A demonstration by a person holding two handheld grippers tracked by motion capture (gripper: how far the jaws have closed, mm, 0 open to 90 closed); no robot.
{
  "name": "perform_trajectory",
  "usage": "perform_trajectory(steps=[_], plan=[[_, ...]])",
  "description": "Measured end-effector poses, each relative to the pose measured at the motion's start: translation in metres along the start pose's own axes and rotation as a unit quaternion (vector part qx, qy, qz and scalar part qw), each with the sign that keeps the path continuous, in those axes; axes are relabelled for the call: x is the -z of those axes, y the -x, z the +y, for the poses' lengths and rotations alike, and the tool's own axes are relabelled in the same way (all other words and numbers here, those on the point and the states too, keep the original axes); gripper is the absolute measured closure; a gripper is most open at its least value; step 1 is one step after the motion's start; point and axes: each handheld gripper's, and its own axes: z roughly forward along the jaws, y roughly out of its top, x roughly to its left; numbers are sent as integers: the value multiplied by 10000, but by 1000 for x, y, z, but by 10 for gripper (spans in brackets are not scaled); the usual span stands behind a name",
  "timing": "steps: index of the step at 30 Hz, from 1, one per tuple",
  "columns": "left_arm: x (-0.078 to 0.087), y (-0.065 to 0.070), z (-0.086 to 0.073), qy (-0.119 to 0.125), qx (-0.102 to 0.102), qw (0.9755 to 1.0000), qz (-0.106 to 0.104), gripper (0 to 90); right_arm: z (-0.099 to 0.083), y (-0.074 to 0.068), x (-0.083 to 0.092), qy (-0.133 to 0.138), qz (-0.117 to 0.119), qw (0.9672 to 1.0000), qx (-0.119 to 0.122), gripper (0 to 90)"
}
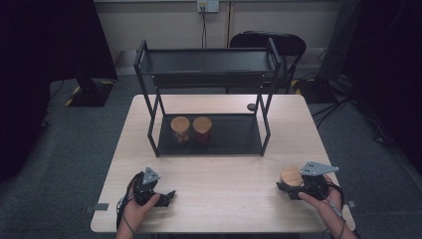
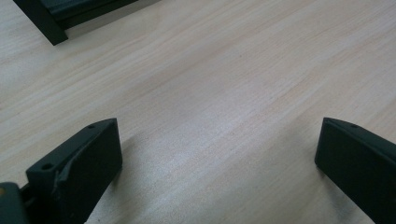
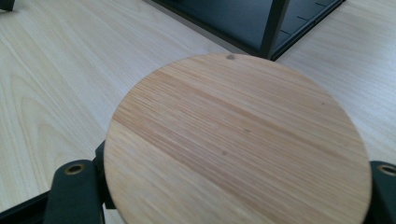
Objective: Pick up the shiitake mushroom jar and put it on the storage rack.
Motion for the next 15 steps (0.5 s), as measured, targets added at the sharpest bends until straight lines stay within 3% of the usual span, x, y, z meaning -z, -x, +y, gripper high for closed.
perform_trajectory(steps=[15], plan=[[0,0,0,0,0,10000,0,3,32,-1,-10,-12,85,9999,150,256]])
